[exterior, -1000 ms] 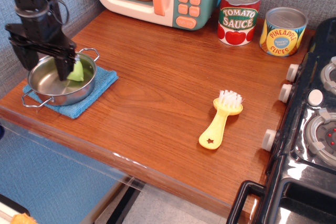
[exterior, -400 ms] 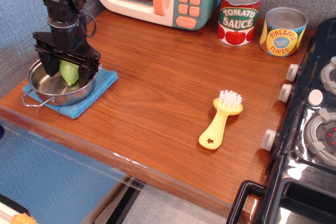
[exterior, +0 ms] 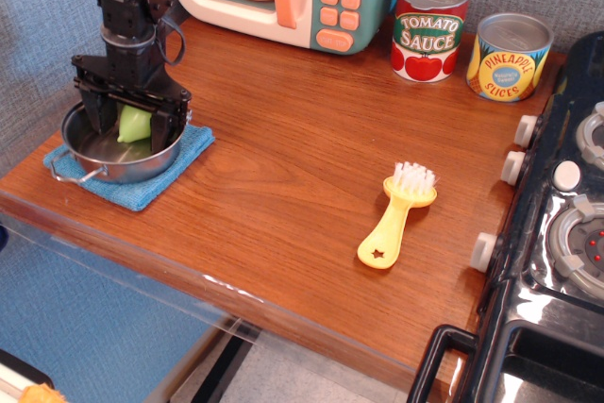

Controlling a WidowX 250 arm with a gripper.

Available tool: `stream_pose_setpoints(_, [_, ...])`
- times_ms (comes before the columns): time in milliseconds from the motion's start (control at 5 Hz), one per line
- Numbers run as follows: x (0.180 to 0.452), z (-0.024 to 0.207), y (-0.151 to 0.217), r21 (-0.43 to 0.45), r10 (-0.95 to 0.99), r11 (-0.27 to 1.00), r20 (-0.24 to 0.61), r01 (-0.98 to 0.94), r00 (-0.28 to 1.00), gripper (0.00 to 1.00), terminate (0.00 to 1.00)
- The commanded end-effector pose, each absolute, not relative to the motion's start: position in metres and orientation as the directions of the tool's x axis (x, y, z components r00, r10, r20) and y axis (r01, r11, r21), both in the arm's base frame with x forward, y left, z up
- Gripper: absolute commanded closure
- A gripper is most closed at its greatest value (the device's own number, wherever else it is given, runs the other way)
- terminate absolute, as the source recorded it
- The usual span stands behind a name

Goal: Pick up the eggplant from pot put it on the table

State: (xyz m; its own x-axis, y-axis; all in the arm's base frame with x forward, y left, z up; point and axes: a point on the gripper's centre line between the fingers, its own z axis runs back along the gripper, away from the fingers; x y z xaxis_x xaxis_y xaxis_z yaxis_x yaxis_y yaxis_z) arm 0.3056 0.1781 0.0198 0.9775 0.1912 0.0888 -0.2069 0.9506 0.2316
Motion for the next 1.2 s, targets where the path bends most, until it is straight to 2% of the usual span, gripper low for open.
stream_pose_setpoints(0, [0.301,0.038,0.184,0.174,0.173,0.966,0.109,-0.191,0.979,1.00,0.00])
stream_pose_setpoints(200, [0.290,0.062,0.167,0.089,0.094,0.991,0.113,-0.104,0.989,1.00,0.00])
stream_pose_setpoints(400, [0.281,0.109,0.149,0.026,0.051,0.998,0.168,-0.056,0.985,1.00,0.00])
stream_pose_setpoints(600, [0.295,0.126,0.123,0.039,0.034,0.998,0.173,-0.041,0.984,1.00,0.00])
stream_pose_setpoints(1000, [0.347,0.105,0.023,0.145,-0.002,0.989,0.139,-0.018,0.990,1.00,0.00])
